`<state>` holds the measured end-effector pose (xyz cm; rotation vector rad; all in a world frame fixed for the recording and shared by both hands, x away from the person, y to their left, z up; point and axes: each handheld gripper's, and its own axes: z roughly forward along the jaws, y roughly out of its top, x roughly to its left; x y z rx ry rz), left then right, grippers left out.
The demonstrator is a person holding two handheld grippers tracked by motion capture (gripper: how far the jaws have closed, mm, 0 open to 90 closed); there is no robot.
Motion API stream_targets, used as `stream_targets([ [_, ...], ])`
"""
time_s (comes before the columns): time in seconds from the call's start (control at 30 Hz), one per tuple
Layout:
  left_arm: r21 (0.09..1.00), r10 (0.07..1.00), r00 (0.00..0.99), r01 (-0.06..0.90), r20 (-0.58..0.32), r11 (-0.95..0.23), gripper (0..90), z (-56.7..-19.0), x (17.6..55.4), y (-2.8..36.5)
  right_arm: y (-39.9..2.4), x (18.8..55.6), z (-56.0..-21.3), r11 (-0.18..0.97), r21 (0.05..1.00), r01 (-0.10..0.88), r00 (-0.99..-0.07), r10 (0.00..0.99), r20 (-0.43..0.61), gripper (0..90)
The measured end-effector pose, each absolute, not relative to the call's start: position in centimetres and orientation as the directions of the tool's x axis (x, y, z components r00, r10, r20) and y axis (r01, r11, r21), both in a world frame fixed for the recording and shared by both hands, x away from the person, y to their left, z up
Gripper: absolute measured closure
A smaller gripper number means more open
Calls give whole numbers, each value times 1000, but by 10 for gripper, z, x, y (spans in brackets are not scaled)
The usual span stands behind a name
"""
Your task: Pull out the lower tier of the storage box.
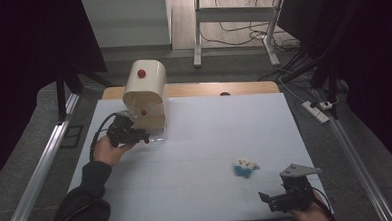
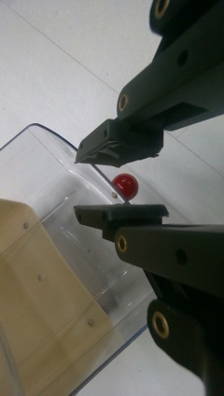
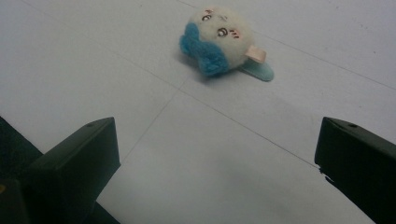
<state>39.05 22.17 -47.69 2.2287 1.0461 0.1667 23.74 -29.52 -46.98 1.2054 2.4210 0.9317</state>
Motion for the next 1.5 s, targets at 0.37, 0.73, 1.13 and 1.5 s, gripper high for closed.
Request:
stream_targets([
  [0.37, 611, 725, 676, 631, -130, -478, 666, -481, 379, 217, -295, 237, -470, 446, 657, 607, -615, 788, 33, 0],
  [0.73, 583, 727, 677, 639, -116, -502, 632, -487, 365, 211, -295, 237, -470, 449, 657, 606, -615, 788, 28, 0],
  [1.13, 599, 736, 664, 645, -131, -475, 595, -490, 362, 211, -295, 236, -470, 449, 661, 601, -616, 787, 26, 0],
  [1.5, 613, 743, 659, 637, -119, -467, 422, -488, 359, 207, -294, 236, -469, 454, 659, 600, -618, 785, 23, 0],
])
